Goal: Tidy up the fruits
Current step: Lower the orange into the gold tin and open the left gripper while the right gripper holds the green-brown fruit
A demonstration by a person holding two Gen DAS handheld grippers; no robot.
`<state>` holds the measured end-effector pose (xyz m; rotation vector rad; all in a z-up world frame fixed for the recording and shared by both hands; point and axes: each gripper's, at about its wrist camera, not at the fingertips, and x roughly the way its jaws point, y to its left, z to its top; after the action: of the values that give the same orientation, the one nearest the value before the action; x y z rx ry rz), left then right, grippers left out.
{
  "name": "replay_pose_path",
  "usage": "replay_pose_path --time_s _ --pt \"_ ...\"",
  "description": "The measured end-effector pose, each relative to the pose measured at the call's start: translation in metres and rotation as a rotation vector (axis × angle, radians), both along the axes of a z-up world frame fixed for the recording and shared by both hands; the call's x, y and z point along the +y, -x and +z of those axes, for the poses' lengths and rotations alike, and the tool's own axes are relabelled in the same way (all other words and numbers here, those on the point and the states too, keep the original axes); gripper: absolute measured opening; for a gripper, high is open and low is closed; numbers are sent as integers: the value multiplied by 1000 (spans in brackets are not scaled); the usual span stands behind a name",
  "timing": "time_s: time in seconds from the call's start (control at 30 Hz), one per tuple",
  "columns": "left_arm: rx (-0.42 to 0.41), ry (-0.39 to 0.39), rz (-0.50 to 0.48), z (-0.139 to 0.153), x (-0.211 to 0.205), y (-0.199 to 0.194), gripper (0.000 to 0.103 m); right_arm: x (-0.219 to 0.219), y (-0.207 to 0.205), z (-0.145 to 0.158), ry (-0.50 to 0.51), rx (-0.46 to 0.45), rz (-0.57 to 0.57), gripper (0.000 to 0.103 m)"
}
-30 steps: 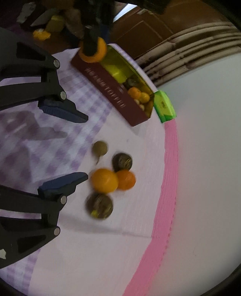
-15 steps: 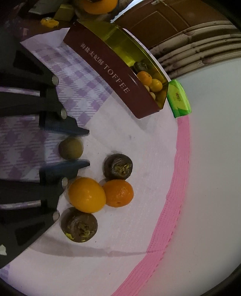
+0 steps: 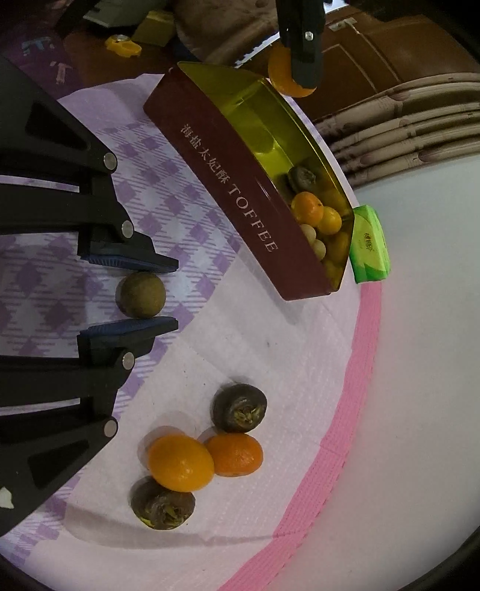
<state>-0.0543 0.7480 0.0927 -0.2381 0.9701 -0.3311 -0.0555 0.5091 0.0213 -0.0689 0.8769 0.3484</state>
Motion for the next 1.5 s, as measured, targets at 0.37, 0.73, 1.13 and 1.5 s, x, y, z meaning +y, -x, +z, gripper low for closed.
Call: replay_pose_path --time_s 0.37,0.73,1.13,1.5 --pt "5 -89 57 -22 11 -14 36 0 -1 -2 -3 -5 1 23" --pt "24 -143 81 -37 15 -27 36 0 -1 -2 -5 -4 1 23" --pt "-1 -193 54 -37 2 -23 36 0 -1 -2 -6 -3 1 23" --pt "-33 -232 9 -32 -14 -17 36 0 -2 -2 -5 -3 0 23"
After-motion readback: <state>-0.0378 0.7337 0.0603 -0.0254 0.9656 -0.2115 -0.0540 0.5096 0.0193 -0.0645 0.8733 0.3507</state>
